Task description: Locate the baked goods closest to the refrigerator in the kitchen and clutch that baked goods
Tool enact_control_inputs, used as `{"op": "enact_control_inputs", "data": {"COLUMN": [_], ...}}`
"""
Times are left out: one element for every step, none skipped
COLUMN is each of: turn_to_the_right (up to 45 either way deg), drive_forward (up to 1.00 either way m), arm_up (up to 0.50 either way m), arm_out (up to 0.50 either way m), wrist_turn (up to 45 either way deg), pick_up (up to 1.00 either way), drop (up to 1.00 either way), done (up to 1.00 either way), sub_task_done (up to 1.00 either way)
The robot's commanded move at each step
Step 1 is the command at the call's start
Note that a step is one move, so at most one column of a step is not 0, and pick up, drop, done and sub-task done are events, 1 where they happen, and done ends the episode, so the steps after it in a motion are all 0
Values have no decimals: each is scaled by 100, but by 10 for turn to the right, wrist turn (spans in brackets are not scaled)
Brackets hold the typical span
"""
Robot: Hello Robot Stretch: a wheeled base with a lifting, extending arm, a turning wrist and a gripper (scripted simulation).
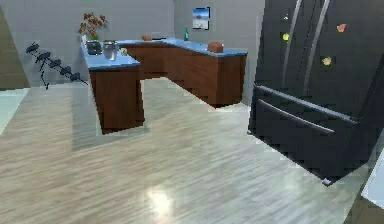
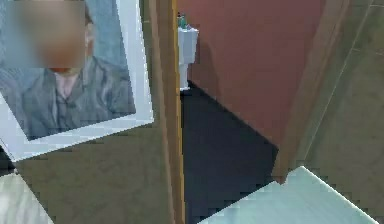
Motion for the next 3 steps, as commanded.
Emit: {"op": "enact_control_inputs", "data": {"turn_to_the_right": [0, 450, 150], "drive_forward": [95, 0, 0], "arm_up": [0, 0, 0], "arm_out": [0, 0, 0], "wrist_turn": [0, 0, 0], "pick_up": [0, 0, 0], "drop": [0, 0, 0], "done": [0, 0, 0], "sub_task_done": [0, 0, 0]}}
